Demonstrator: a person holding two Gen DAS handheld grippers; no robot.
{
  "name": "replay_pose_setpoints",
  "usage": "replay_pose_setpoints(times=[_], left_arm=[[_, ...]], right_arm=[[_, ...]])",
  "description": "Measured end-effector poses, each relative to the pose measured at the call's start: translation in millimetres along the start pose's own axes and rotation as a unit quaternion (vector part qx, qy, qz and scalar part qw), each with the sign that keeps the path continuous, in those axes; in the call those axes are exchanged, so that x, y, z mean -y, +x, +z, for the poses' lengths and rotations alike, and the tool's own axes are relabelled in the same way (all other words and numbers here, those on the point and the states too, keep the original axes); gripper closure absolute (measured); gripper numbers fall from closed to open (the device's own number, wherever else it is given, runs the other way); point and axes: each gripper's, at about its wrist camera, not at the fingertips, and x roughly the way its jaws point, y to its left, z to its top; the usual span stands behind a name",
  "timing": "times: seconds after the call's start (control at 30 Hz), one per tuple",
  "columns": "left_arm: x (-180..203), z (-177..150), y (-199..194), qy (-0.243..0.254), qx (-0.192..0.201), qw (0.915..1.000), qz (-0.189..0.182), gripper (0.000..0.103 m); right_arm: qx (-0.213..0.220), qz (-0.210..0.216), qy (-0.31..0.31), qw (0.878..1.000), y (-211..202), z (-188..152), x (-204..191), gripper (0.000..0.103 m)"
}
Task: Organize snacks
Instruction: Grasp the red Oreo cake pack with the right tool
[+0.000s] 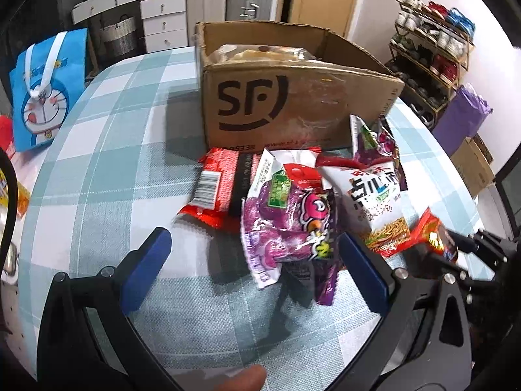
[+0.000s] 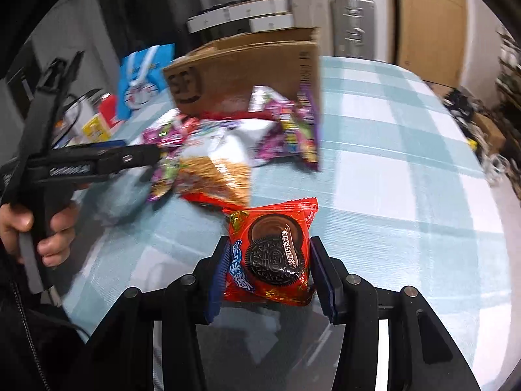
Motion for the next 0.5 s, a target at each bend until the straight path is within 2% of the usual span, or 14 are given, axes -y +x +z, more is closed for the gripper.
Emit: replay_pose_setpoints(times=[0.17,0.33,0.47,0.5], left_arm=[[7.1,0.4,3.6,0.024,-0.006,0.9997,0.005,0.001],[11.0,-0.9,9.6,0.036,-0.016,0.9992,0.005,0.003],[7.7,-0.8,16.1,0.030,-0.029,0.9990,-0.013,0.028],[6.2,-1.2,16.6,0.026,-0.029,0.9991,-0.018,0.030]], right_arm=[[0.012,-0.027,0.024,0.999,-3.6,3.5,16.3,0.055],[0.028,-0.035,0.037,0.998,-9.0,8.6,23.1,0.055],[0.032,-0.035,0.041,0.998,-9.9,10.9,26.1,0.055],[0.033,-0.036,0.042,0.998,-10.0,11.4,26.4,0.055]])
